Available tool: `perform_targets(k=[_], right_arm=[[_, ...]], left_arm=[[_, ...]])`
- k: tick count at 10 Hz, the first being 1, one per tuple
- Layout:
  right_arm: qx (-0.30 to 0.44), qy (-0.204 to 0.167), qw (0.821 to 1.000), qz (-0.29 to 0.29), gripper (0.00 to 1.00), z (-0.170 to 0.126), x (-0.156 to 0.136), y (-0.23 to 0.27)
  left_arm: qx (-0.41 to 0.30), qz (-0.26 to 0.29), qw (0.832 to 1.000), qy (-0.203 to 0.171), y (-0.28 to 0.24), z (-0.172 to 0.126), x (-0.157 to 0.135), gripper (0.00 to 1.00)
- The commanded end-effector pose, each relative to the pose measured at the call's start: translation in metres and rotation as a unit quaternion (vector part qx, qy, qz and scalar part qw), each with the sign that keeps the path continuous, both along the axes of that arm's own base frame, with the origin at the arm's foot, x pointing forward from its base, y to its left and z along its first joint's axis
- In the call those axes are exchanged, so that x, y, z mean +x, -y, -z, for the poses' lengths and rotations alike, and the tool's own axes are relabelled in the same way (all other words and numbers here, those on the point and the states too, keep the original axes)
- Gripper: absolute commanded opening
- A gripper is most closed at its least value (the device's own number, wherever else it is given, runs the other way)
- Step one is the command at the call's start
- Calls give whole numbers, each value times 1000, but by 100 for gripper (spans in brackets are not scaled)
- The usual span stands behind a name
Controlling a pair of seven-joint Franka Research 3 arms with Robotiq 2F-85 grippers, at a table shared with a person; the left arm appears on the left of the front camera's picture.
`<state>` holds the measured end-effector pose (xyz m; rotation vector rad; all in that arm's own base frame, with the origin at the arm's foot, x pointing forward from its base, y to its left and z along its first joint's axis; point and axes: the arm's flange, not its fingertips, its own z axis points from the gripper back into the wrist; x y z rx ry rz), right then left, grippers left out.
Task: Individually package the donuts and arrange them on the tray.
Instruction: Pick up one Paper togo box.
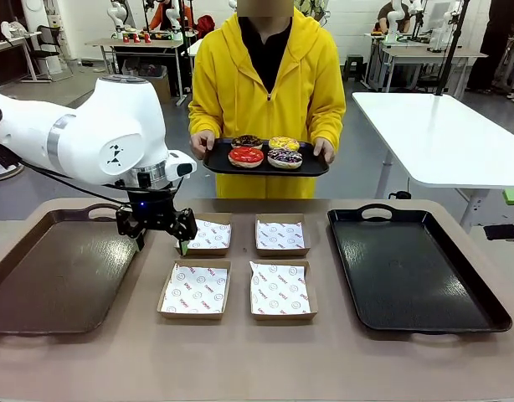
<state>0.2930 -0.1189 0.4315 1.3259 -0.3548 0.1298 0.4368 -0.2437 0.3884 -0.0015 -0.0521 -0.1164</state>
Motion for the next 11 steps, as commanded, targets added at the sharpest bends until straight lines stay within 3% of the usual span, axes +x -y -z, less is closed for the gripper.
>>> perform_targets(k=[1,7,11], right_arm=[[8,8,1000,-1,100,0,1,-1],[8,8,1000,-1,100,0,1,-1],[8,8,1000,-1,100,0,1,-1]], left_arm=[[-5,0,1000,-4,-3,-4,1,100],[-1,-3,1000,0,-2,-1,2,100],[-3,19,999,28,10,21,-29,100]])
